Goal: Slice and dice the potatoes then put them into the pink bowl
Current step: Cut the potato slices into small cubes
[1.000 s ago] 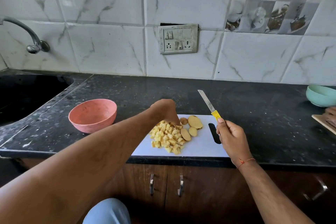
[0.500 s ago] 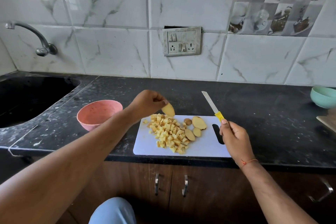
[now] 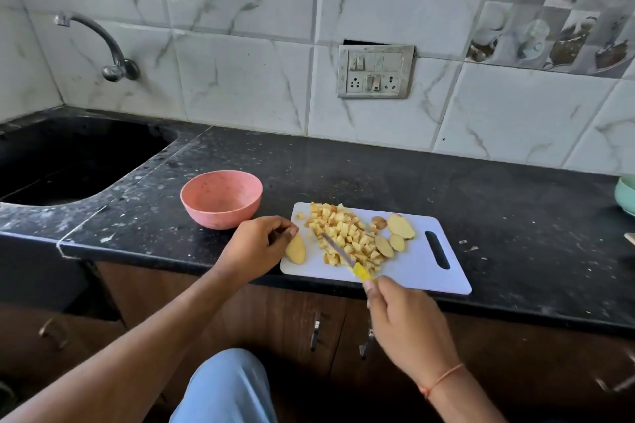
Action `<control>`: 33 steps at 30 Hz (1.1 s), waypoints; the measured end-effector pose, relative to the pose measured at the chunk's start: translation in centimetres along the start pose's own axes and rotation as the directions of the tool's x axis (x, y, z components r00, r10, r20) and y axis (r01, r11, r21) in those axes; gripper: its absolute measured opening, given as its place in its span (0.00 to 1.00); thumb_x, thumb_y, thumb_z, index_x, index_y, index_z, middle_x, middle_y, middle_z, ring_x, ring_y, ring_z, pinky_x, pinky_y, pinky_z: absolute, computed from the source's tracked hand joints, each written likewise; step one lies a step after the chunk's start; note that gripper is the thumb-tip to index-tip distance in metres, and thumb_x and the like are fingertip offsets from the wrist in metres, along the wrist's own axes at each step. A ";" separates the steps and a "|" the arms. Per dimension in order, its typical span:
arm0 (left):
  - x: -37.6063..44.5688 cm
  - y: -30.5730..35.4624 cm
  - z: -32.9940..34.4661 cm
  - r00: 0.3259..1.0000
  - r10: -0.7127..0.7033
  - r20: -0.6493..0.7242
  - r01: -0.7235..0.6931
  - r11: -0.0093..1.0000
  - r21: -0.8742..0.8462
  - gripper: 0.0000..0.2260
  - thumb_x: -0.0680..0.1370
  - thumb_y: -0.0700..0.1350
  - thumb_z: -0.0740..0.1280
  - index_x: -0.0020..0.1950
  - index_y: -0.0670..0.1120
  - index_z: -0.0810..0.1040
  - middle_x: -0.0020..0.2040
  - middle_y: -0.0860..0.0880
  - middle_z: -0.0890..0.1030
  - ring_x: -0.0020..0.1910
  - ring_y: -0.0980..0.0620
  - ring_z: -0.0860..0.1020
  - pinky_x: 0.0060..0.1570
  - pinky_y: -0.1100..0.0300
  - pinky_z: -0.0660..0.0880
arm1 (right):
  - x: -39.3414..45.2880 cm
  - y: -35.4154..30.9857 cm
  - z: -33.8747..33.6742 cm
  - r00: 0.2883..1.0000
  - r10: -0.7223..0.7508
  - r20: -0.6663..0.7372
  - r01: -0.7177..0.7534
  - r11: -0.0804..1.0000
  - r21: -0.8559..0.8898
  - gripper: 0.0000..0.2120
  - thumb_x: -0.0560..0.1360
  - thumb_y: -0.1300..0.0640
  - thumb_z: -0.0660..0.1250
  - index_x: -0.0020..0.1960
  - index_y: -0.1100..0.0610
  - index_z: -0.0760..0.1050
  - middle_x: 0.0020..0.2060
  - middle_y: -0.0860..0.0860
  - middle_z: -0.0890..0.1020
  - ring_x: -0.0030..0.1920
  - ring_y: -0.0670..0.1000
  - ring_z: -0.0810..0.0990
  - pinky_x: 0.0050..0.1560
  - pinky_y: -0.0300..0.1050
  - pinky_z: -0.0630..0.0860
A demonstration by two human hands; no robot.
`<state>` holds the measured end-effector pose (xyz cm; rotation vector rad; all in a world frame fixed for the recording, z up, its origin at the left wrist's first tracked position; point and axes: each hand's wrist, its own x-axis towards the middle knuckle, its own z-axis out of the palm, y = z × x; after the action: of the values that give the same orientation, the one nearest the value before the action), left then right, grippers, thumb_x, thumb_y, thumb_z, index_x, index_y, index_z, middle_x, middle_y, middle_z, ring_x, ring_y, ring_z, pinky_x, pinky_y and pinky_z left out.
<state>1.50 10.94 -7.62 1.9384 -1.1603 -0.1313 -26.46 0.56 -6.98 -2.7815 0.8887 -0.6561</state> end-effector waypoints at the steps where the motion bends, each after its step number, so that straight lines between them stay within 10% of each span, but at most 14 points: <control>1: -0.1 0.0 0.0 1.000 0.011 -0.019 -0.010 1.000 0.014 0.08 0.84 0.55 0.69 0.56 0.55 0.86 0.45 0.60 0.85 0.42 0.59 0.82 0.41 0.59 0.80 | -0.3 -0.6 0.3 1.000 0.004 0.028 -0.003 0.999 -0.038 0.21 0.84 0.37 0.46 0.43 0.46 0.70 0.28 0.45 0.76 0.29 0.46 0.76 0.27 0.43 0.72; 8: -1.4 -2.1 -1.5 0.992 0.128 0.012 -0.128 0.988 0.088 0.16 0.77 0.63 0.73 0.59 0.56 0.85 0.50 0.62 0.82 0.51 0.62 0.81 0.49 0.64 0.77 | 0.2 -1.8 0.4 0.994 0.097 0.046 -0.085 0.973 -0.216 0.17 0.85 0.40 0.47 0.48 0.45 0.69 0.30 0.45 0.75 0.30 0.46 0.76 0.28 0.41 0.69; 23: -1.3 -1.8 -0.7 0.985 0.143 0.096 -0.156 0.978 0.141 0.29 0.68 0.74 0.72 0.64 0.62 0.85 0.57 0.65 0.78 0.59 0.60 0.75 0.60 0.62 0.72 | 0.5 -6.1 0.1 0.997 0.075 0.035 -0.075 0.997 0.021 0.08 0.86 0.46 0.54 0.63 0.45 0.66 0.31 0.44 0.74 0.30 0.46 0.74 0.27 0.39 0.63; 33: -1.2 -1.8 -0.6 0.993 0.106 0.061 -0.113 0.985 0.131 0.27 0.66 0.74 0.75 0.60 0.61 0.86 0.58 0.65 0.81 0.58 0.61 0.77 0.58 0.61 0.76 | 0.8 -7.7 0.0 0.992 0.031 0.125 -0.025 0.998 -0.051 0.19 0.87 0.47 0.51 0.76 0.47 0.66 0.35 0.44 0.77 0.33 0.46 0.75 0.31 0.38 0.68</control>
<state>2.35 12.59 -8.90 1.9925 -1.3381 -0.0478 -21.92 6.39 -4.68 -2.8113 0.9286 -0.4554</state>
